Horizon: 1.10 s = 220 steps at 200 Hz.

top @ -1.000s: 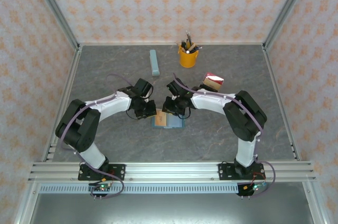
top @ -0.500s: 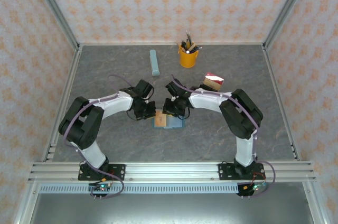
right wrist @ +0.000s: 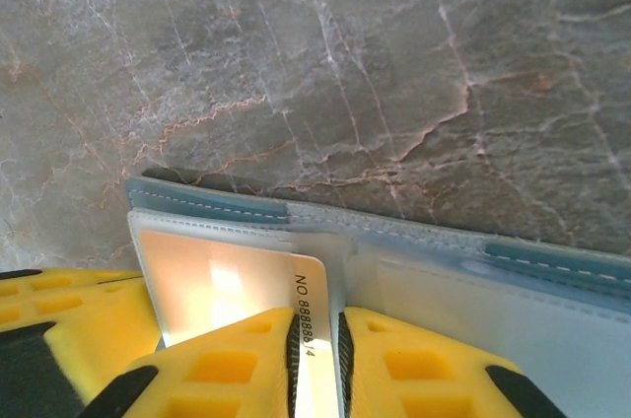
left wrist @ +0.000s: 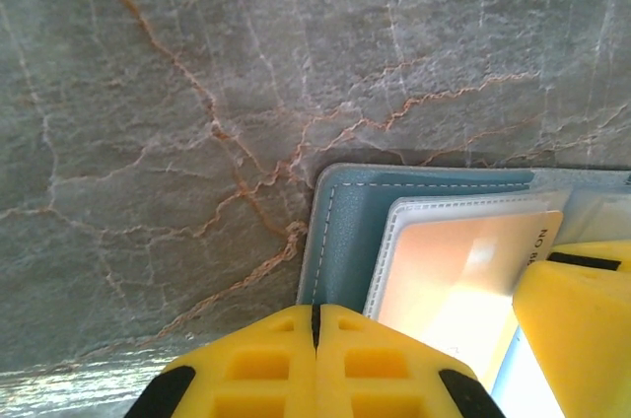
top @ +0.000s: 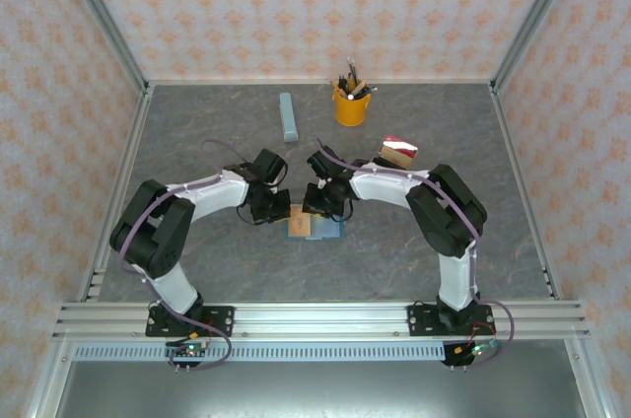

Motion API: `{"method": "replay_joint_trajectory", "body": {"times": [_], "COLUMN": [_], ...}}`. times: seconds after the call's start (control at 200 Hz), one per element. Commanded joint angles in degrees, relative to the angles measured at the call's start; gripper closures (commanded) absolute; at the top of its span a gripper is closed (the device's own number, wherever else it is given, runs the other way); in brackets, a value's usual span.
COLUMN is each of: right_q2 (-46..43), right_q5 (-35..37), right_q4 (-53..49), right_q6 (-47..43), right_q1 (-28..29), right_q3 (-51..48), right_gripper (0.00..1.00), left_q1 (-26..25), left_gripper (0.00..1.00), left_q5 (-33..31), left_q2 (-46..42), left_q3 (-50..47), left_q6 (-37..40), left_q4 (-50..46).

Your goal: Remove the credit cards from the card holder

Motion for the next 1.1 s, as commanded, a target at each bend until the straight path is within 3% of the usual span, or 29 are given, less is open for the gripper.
{"method": "replay_joint_trajectory", "body": {"times": [0.0, 0.43, 0.906, 1.096], "right_q2": [2.1, 2.4, 2.3, 1.3], "right_q5": [1.0, 1.0, -3.5, -5.2], "right_q4": [-3.5, -3.6, -1.9, -0.3], "right_q6": [-1.1, -1.3, -5.0, -5.7], "right_q1": [0.1, 0.1, 0.1, 0.0], "right_q3": [0.3, 0.3, 0.0, -0.8], "right_gripper": [0.79, 0.79, 0.79, 0.84], "left_q1": [-0.5, -0.5, -0.5, -0.5], "left_gripper": [1.0, 1.0, 1.0, 1.0], "left_q5": [-2.5, 3.4, -1.3, -1.6], "left_q2": [-4.8, -1.8, 2.8, 3.3], "left_q3": [0.7, 0.3, -0.7, -1.0], "left_q6": [1.4, 0.9, 1.5, 1.5], "left_q4": [-1.8, 1.8, 0.8, 0.9]}}
